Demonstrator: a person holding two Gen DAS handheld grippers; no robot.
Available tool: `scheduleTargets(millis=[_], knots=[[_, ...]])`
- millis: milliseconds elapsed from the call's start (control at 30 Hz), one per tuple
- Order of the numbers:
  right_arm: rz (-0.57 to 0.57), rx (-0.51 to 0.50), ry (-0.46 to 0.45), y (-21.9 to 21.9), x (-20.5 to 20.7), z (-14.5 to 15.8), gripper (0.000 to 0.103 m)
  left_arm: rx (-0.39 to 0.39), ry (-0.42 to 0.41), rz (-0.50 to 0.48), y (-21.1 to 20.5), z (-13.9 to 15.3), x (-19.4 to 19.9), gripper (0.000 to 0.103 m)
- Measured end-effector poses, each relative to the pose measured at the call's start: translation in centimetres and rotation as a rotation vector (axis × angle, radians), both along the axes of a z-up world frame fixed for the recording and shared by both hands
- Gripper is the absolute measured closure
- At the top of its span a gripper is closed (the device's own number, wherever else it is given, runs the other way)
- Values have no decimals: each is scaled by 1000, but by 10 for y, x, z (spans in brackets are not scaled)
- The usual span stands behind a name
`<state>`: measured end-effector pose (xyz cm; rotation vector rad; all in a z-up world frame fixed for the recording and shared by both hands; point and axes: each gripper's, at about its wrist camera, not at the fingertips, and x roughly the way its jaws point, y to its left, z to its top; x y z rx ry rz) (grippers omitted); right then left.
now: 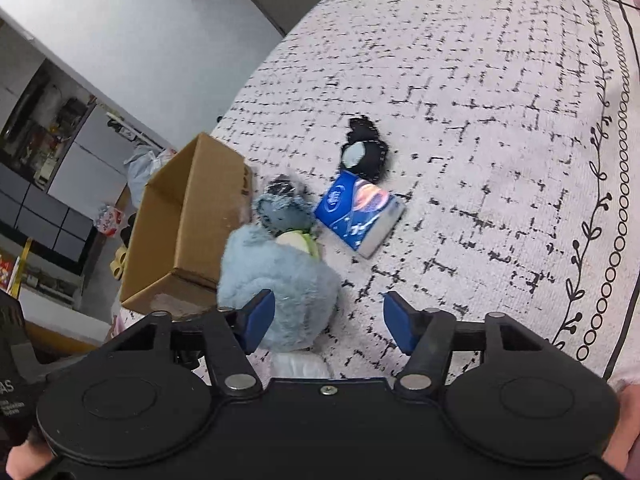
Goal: Organize soft objects
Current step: 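Close the left gripper on the light-blue plush toy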
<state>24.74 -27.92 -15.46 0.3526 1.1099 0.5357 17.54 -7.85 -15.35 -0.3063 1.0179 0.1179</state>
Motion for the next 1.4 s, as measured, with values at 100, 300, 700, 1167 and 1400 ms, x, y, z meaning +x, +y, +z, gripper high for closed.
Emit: scheduleTargets(millis=[100, 300, 700, 1167, 1400], knots=[[-17, 6, 9, -4, 3, -3, 45, 1, 14, -8, 1, -8, 7, 66], [-14, 30, 18, -3, 4, -5, 45, -48, 8, 17, 8, -14, 12, 80], [-37, 145, 88, 8, 14, -20, 50, -116, -61, 47, 18, -11, 11, 87], [-72, 186, 107, 24, 23, -37, 70, -137, -94, 66, 17, -9, 17, 84], [-125, 237, 113, 14, 25, -40, 78, -150, -115, 83, 11, -11, 22, 82]])
